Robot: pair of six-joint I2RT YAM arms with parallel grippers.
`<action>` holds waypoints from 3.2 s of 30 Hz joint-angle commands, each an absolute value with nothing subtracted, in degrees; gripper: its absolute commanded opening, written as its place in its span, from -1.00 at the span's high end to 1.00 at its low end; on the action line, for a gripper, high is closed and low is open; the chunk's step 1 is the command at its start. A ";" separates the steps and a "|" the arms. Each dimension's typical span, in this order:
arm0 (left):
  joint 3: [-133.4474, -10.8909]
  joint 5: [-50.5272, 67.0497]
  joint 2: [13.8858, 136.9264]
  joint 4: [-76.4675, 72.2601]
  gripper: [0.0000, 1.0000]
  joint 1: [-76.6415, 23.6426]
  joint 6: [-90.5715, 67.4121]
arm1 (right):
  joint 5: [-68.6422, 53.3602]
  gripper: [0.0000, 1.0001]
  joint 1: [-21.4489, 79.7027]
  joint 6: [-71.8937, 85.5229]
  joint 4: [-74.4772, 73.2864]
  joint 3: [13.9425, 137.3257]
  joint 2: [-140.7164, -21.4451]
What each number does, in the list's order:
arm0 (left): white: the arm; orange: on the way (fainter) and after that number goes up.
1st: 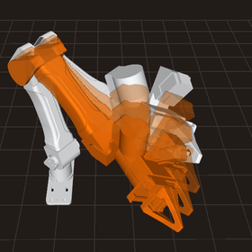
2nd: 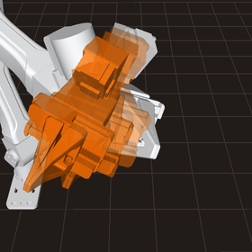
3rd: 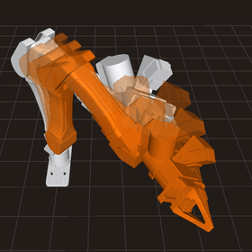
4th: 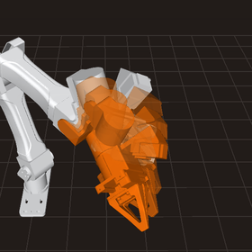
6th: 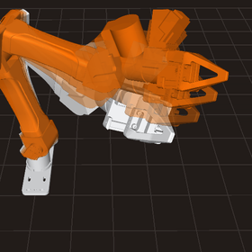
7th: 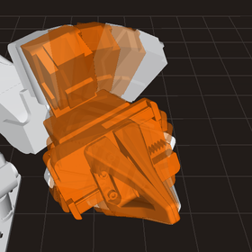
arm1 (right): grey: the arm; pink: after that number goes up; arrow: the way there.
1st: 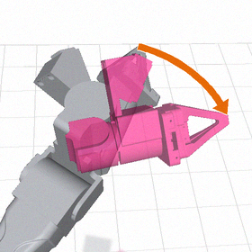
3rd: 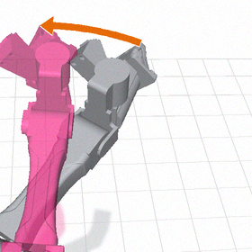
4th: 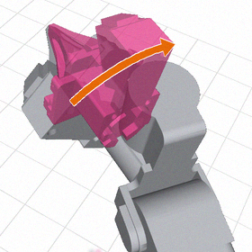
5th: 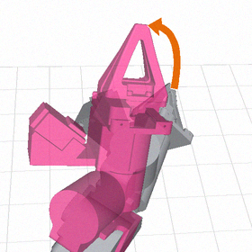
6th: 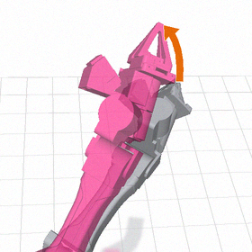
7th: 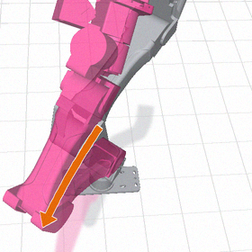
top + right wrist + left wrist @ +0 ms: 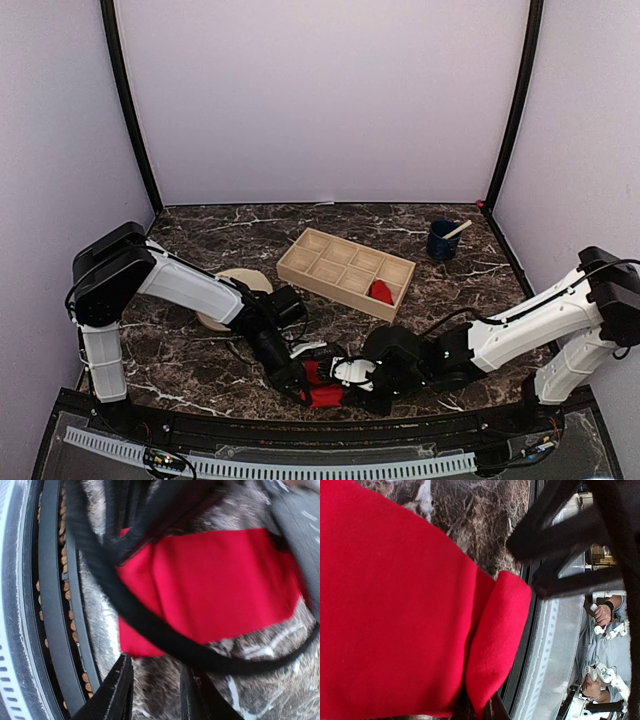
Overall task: Roll the socks
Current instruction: Roll the sock at the center of the board.
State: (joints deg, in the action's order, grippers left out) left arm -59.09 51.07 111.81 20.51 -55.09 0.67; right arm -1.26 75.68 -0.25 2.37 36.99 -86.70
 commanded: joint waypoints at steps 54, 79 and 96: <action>-48.72 43.53 96.43 6.56 0.35 -51.24 -7.88 | -19.88 1.00 67.93 1.16 0.67 43.31 -96.85; -48.69 21.21 89.05 7.23 0.09 -60.95 3.21 | -47.21 1.00 54.81 16.53 7.00 40.82 -103.37; -52.73 18.72 94.40 11.18 -0.04 -64.69 10.61 | -50.48 1.00 53.77 17.42 5.77 41.54 -105.19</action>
